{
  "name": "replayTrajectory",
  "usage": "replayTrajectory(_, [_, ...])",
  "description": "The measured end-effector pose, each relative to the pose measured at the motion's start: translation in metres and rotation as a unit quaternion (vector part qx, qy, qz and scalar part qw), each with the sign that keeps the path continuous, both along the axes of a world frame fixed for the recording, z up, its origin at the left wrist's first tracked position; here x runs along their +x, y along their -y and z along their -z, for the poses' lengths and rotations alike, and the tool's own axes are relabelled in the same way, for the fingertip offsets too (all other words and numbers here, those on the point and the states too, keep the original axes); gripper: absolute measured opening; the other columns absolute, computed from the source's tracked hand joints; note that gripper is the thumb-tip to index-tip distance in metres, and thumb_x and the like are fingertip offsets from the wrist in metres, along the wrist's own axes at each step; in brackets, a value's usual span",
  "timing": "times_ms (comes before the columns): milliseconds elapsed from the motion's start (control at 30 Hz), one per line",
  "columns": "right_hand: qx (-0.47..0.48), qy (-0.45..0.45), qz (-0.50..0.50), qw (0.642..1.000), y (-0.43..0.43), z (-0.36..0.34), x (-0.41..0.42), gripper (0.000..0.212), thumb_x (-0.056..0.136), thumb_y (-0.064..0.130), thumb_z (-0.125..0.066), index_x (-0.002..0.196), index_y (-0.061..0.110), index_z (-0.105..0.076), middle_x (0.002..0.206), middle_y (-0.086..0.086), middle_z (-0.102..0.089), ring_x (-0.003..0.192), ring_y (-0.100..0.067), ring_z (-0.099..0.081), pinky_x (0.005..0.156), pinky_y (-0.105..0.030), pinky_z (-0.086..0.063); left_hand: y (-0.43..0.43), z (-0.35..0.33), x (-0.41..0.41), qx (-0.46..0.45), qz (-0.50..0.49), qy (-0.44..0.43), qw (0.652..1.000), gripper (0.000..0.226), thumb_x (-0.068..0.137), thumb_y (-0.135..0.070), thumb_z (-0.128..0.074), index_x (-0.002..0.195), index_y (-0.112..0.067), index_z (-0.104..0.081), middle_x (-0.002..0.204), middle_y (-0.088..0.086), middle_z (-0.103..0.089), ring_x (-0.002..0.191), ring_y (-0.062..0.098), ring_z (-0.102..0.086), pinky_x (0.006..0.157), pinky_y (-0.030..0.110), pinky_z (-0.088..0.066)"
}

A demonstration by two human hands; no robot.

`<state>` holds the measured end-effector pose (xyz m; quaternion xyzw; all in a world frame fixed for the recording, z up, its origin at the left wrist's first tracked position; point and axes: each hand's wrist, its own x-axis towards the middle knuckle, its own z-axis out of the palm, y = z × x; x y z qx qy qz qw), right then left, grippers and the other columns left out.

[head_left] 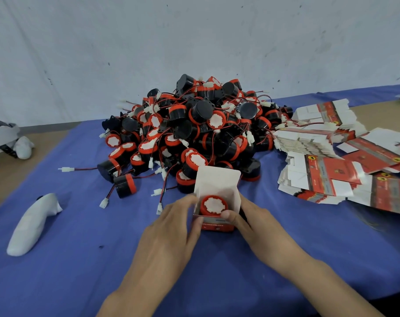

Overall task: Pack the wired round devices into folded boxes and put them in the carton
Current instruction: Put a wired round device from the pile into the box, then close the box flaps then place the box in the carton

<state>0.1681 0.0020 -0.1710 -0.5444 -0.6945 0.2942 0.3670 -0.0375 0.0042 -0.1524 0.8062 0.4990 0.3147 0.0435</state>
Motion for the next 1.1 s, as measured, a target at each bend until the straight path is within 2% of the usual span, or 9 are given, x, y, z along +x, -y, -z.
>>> replayTrajectory(100, [0.012, 0.017, 0.001, 1.000, 0.003, -0.002, -0.002, 0.046, 0.091, 0.066, -0.039, 0.137, 0.060, -0.035, 0.108, 0.041, -0.062, 0.101, 0.014, -0.059, 0.079, -0.012, -0.048, -0.005, 0.005, -0.006, -0.033, -0.005, 0.018, 0.999, 0.054, 0.087, -0.067, -0.032, 0.136, -0.059, -0.011, 0.117, -0.054, -0.038, 0.105, -0.017, -0.047, 0.076, 0.020, -0.047])
replayTrajectory(200, [-0.012, -0.050, 0.021, 0.998, 0.004, 0.000, -0.002, 0.040, 0.085, 0.062, -0.050, 0.121, 0.047, -0.043, 0.116, 0.037, -0.062, 0.109, 0.020, -0.056, 0.088, -0.008, -0.048, -0.009, 0.009, -0.014, -0.046, 0.022, -0.053, 0.997, 0.061, 0.089, -0.067, -0.023, 0.146, -0.046, -0.027, 0.138, -0.033, -0.040, 0.128, -0.006, -0.037, 0.088, 0.025, -0.050])
replayTrajectory(300, [-0.025, -0.068, 0.027, 0.997, 0.003, 0.002, -0.001, 0.037, 0.082, 0.060, -0.053, 0.113, 0.040, -0.045, 0.122, 0.027, -0.064, 0.115, 0.015, -0.057, 0.090, -0.010, -0.049, -0.010, 0.010, -0.018, -0.061, 0.032, -0.053, 0.996, 0.065, 0.089, -0.066, -0.022, 0.148, -0.042, -0.033, 0.145, -0.027, -0.032, 0.133, -0.001, -0.032, 0.093, 0.028, -0.050])
replayTrajectory(533, [-0.012, 0.010, 0.008, 1.000, 0.000, -0.001, 0.004, 0.034, 0.085, 0.065, -0.048, 0.113, 0.046, -0.046, 0.119, 0.043, -0.056, 0.111, 0.014, -0.057, 0.089, -0.015, -0.049, -0.013, 0.014, -0.018, -0.003, 0.051, -0.068, 0.996, 0.055, 0.096, -0.054, -0.031, 0.136, -0.029, -0.058, 0.150, -0.017, -0.035, 0.127, 0.009, -0.044, 0.072, 0.032, -0.057])
replayTrajectory(600, [0.011, 0.062, -0.001, 0.998, -0.002, -0.001, 0.007, 0.041, 0.088, 0.064, -0.046, 0.123, 0.041, -0.047, 0.135, 0.046, -0.041, 0.114, 0.006, -0.059, 0.091, -0.022, -0.050, -0.016, 0.015, -0.020, 0.005, 0.059, -0.059, 0.997, 0.054, 0.095, -0.056, -0.033, 0.134, -0.031, -0.060, 0.156, -0.015, -0.029, 0.136, 0.009, -0.039, 0.077, 0.031, -0.057])
replayTrajectory(700, [0.048, 0.120, -0.009, 0.992, -0.002, -0.001, 0.009, 0.043, 0.090, 0.065, -0.040, 0.118, 0.034, -0.049, 0.139, 0.049, -0.026, 0.104, -0.004, -0.063, 0.085, -0.028, -0.052, -0.020, 0.013, -0.025, -0.013, 0.067, -0.035, 0.997, 0.054, 0.091, -0.062, -0.032, 0.130, -0.037, -0.060, 0.163, -0.024, -0.009, 0.144, -0.004, -0.024, 0.087, 0.034, -0.056])
replayTrajectory(833, [0.075, 0.129, -0.016, 0.989, -0.003, -0.001, 0.011, 0.049, 0.087, 0.071, -0.035, 0.115, 0.035, -0.053, 0.139, 0.054, -0.020, 0.097, 0.005, -0.059, 0.078, -0.019, -0.051, -0.023, 0.011, -0.025, -0.044, 0.083, -0.031, 0.995, 0.045, 0.091, -0.064, -0.032, 0.124, -0.044, -0.056, 0.158, -0.040, 0.000, 0.132, -0.029, -0.007, 0.086, 0.035, -0.056])
replayTrajectory(1000, [0.076, 0.136, -0.024, 0.987, -0.002, 0.000, 0.015, 0.047, 0.088, 0.073, -0.040, 0.123, 0.044, -0.052, 0.146, 0.050, -0.020, 0.095, 0.010, -0.057, 0.076, -0.009, -0.045, -0.023, 0.012, -0.025, -0.060, 0.088, -0.019, 0.994, 0.040, 0.089, -0.065, -0.033, 0.116, -0.045, -0.054, 0.156, -0.041, -0.002, 0.124, -0.034, -0.012, 0.081, 0.036, -0.057])
replayTrajectory(1100, [0.070, 0.107, -0.021, 0.992, -0.003, 0.001, 0.016, 0.040, 0.088, 0.068, -0.047, 0.118, 0.043, -0.057, 0.145, 0.047, -0.026, 0.093, 0.004, -0.059, 0.077, -0.010, -0.044, -0.024, 0.012, -0.025, -0.066, 0.102, 0.002, 0.993, 0.035, 0.089, -0.066, -0.033, 0.109, -0.046, -0.053, 0.154, -0.042, -0.007, 0.131, -0.025, -0.019, 0.074, 0.029, -0.055])
